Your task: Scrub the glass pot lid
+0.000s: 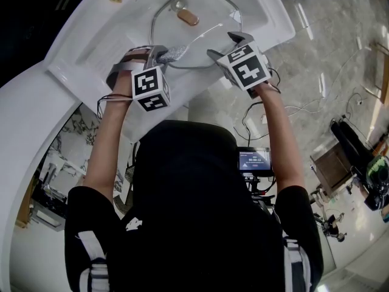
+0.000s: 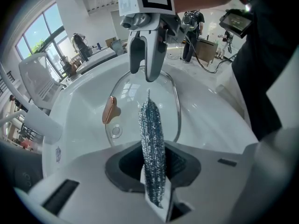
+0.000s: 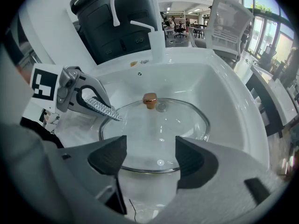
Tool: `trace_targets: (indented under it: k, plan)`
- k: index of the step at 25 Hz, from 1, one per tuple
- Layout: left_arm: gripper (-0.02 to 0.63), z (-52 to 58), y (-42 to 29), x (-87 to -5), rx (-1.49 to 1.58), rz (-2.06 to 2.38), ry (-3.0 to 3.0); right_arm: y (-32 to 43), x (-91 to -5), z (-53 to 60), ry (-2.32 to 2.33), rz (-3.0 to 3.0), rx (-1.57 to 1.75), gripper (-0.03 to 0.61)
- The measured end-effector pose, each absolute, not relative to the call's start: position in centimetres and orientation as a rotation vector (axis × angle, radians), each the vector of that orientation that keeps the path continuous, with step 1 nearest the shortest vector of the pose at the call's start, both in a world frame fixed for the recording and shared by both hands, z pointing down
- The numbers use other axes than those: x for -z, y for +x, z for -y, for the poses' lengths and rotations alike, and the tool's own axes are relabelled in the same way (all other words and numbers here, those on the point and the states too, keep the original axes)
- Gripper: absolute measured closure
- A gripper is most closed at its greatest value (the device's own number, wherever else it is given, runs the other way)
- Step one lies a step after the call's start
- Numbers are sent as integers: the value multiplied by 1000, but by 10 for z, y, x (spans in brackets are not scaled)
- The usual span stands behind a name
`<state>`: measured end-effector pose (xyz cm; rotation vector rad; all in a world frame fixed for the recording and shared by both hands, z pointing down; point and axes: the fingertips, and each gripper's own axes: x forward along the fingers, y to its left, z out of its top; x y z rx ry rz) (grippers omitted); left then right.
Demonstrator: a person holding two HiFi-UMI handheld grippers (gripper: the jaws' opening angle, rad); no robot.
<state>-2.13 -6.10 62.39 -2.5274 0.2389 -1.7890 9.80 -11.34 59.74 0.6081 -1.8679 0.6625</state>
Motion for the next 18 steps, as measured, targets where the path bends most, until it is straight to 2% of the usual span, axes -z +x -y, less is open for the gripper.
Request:
trace_targets:
  k: [18]
  plan:
    - [540,41,-20,-621,1795,-124,-2497,97,-598,114,603,1868,-663,261]
